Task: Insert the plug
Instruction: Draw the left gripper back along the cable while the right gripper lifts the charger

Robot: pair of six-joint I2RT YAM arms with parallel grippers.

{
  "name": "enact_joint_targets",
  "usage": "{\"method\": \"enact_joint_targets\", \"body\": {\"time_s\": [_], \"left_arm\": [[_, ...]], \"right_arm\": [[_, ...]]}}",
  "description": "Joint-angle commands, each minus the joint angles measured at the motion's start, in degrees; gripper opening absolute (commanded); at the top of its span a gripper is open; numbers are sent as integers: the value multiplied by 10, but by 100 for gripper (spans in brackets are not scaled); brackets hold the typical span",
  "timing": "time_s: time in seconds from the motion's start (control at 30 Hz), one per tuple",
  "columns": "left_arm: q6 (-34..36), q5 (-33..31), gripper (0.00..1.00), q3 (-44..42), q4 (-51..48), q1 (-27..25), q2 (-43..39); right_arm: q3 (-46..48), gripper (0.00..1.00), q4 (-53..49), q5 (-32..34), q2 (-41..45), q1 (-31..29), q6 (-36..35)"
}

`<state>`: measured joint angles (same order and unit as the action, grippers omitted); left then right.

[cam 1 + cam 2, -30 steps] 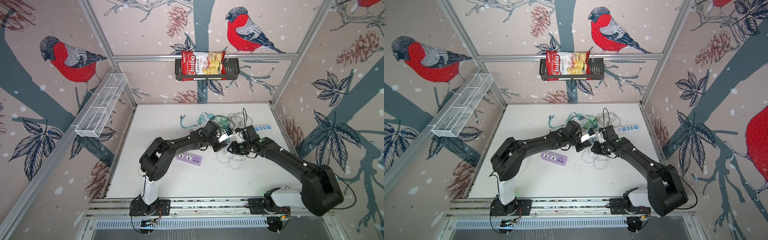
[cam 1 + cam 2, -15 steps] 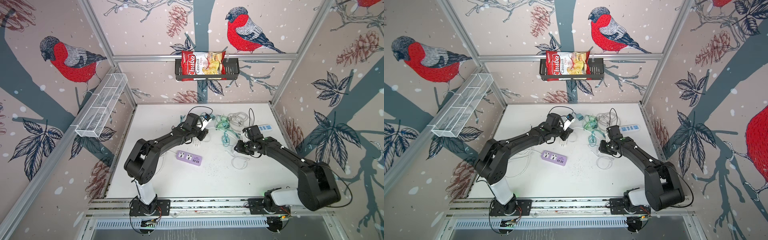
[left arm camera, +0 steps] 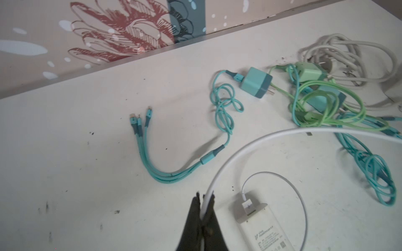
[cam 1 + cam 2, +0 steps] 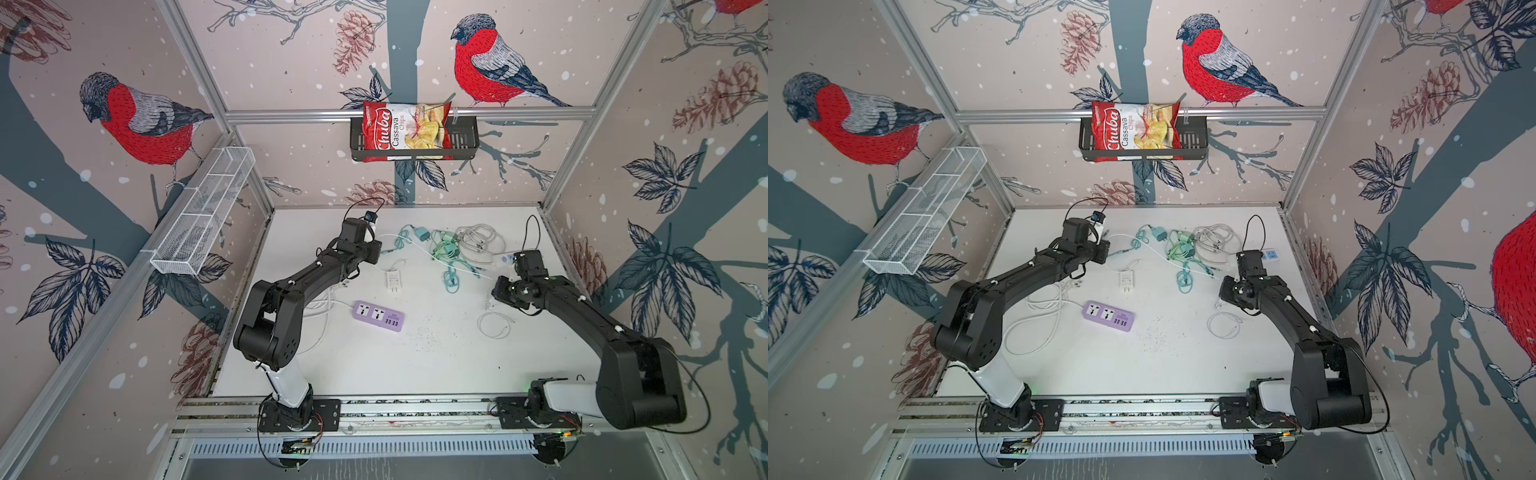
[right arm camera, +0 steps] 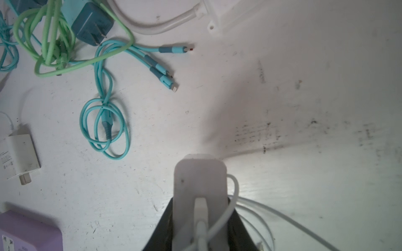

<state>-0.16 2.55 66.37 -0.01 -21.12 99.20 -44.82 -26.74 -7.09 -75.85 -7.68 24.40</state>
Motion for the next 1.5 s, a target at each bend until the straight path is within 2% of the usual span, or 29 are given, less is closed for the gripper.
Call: {"method": "enact_joint_targets", "body": {"time_s": [0.0, 0.17, 0.23, 0.5, 0.6, 0.73, 0.87, 0.97, 1.13, 1.2, 1.3, 1.4, 1.47], "left_arm": [[-18, -43, 0, 16, -11, 4, 10], [-28, -52, 0, 9, -5, 12, 12], [-41, -37, 0, 10, -8, 30, 15], [-88, -29, 0, 8, -9, 68, 26], [-78, -11, 0, 15, -12, 72, 33], [-97, -45, 0, 20, -19, 77, 39], [-91, -13, 0, 17, -11, 86, 38], [-103, -38, 0, 19, -16, 91, 44], [-92, 25, 0, 32, -30, 101, 52], [-100, 12, 0, 32, -27, 102, 54], [-101, 17, 0, 34, -31, 103, 61], [-105, -9, 0, 33, -42, 105, 58], [-107, -17, 0, 30, -45, 112, 55]], "right_arm": [[0, 13, -4, 27, 3, 16, 12], [6, 13, -3, 48, 23, 43, 23], [12, 14, -1, 52, 38, 63, 24], [13, 14, 8, 77, 24, 99, 28], [16, 14, 17, 66, 13, 105, 27], [16, 14, 19, 74, -1, 116, 29], [24, 15, 39, 77, 25, 128, 39], [12, 15, 28, 86, 17, 140, 40], [6, 16, 35, 56, 12, 158, 32], [3, 16, 34, 61, 10, 158, 34], [2, 17, 30, 87, 11, 164, 36], [3, 17, 24, 174, 33, 166, 55], [9, 18, 29, 203, 51, 173, 57]]}}
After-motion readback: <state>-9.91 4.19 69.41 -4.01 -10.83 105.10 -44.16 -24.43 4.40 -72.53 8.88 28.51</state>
